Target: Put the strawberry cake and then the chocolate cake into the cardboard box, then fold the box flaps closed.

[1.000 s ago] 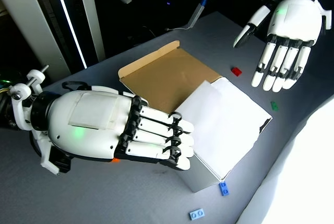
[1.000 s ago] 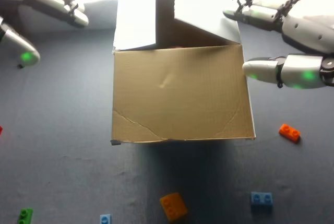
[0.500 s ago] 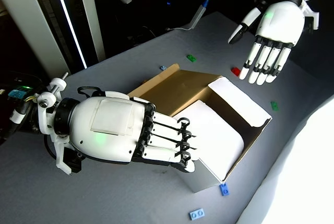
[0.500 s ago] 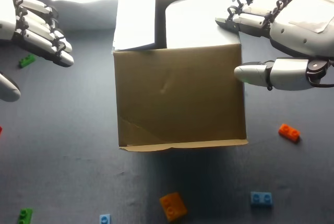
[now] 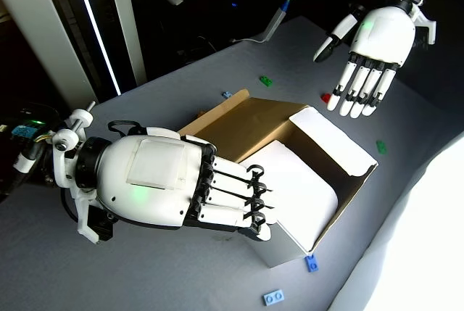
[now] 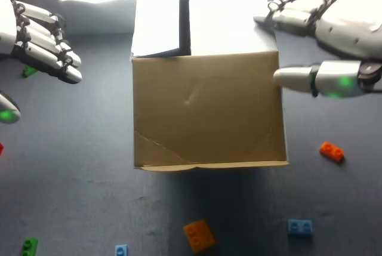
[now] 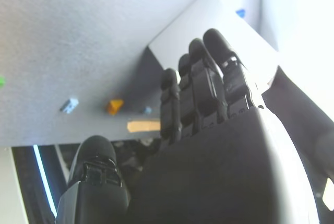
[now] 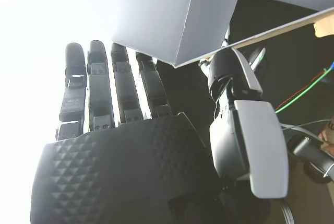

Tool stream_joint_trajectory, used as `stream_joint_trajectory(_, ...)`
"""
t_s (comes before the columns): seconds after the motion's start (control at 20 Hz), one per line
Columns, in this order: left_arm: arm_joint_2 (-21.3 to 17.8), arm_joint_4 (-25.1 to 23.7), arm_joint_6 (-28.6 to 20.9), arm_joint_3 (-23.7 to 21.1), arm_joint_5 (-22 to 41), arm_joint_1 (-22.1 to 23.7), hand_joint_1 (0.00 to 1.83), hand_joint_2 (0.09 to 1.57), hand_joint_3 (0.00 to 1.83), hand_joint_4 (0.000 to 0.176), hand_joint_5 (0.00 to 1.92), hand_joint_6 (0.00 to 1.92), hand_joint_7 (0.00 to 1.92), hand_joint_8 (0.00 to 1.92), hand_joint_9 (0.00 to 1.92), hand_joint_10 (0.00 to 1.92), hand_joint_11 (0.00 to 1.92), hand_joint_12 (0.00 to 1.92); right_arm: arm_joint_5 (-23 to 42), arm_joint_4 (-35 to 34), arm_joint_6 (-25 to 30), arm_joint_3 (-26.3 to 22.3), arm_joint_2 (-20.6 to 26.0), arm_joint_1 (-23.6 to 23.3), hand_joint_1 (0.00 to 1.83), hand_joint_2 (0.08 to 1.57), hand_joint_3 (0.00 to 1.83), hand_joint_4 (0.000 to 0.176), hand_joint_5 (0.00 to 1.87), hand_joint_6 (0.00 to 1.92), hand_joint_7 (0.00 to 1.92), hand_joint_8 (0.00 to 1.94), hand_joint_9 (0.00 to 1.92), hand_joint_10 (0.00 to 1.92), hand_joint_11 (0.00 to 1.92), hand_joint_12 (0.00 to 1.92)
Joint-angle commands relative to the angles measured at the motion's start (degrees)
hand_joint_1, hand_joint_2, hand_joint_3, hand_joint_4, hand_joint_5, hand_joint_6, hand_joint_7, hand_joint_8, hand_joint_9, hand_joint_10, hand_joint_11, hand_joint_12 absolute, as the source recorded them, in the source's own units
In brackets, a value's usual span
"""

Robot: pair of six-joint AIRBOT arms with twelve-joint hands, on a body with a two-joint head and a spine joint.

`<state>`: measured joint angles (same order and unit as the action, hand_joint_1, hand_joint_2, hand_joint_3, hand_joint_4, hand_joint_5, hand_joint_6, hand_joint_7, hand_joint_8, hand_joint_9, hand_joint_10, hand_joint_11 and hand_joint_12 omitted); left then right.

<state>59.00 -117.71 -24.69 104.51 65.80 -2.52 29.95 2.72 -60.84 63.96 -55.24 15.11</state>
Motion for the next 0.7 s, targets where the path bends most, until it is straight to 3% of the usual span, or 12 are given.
stream_joint_trajectory(0.0, -0.80, 4.30, 0.55, 0.38, -0.08, 0.01, 0.00, 1.19, 0.00, 0.021, 0.25, 0.00, 0.24, 0.00, 0.28, 0.00, 0.00, 0.98, 6.30, -1.48, 0.33, -0.38, 1.67, -0.80, 0.00, 1.29, 0.00, 0.000, 0.17, 0.01, 0.20, 0.00, 0.20, 0.01, 0.00, 0.51)
stream_joint_trajectory(0.05, -0.81, 4.72, 0.59, 0.39, -0.07, -0.44, 0.00, 1.18, 0.00, 0.023, 0.25, 0.00, 0.23, 0.00, 0.28, 0.00, 0.00, 0.98, 6.24, -1.86, 0.31, -0.85, 2.36, -0.74, 0.00, 1.29, 0.00, 0.000, 0.20, 0.01, 0.24, 0.01, 0.23, 0.02, 0.00, 0.63)
stream_joint_trajectory(0.25, -0.84, 6.09, 1.02, 0.14, 1.13, -1.77, 0.00, 1.19, 0.00, 0.023, 0.27, 0.00, 0.24, 0.00, 0.27, 0.00, 0.00, 0.98, 4.60, -6.24, -0.67, -2.53, 5.84, -0.31, 0.00, 1.29, 0.00, 0.000, 0.22, 0.01, 0.24, 0.00, 0.24, 0.01, 0.00, 0.79)
stream_joint_trajectory(0.45, -0.89, 7.92, 1.26, -1.16, 3.51, -4.41, 0.00, 1.20, 0.00, 0.014, 0.27, 0.00, 0.27, 0.01, 0.30, 0.01, 0.00, 1.03, 4.03, -10.36, -1.38, -6.28, 11.09, 0.57, 0.00, 1.29, 0.00, 0.000, 0.21, 0.00, 0.22, 0.00, 0.20, 0.01, 0.00, 0.74)
stream_joint_trajectory(0.65, -0.96, 13.13, 1.35, -2.89, 5.91, -6.44, 0.01, 1.20, 0.00, 0.017, 0.31, 0.01, 0.34, 0.02, 0.34, 0.02, 0.00, 1.05, -0.05, -15.74, -1.40, -8.76, 16.37, 0.49, 0.00, 1.28, 0.00, 0.000, 0.20, 0.00, 0.23, 0.01, 0.22, 0.01, 0.00, 0.65)
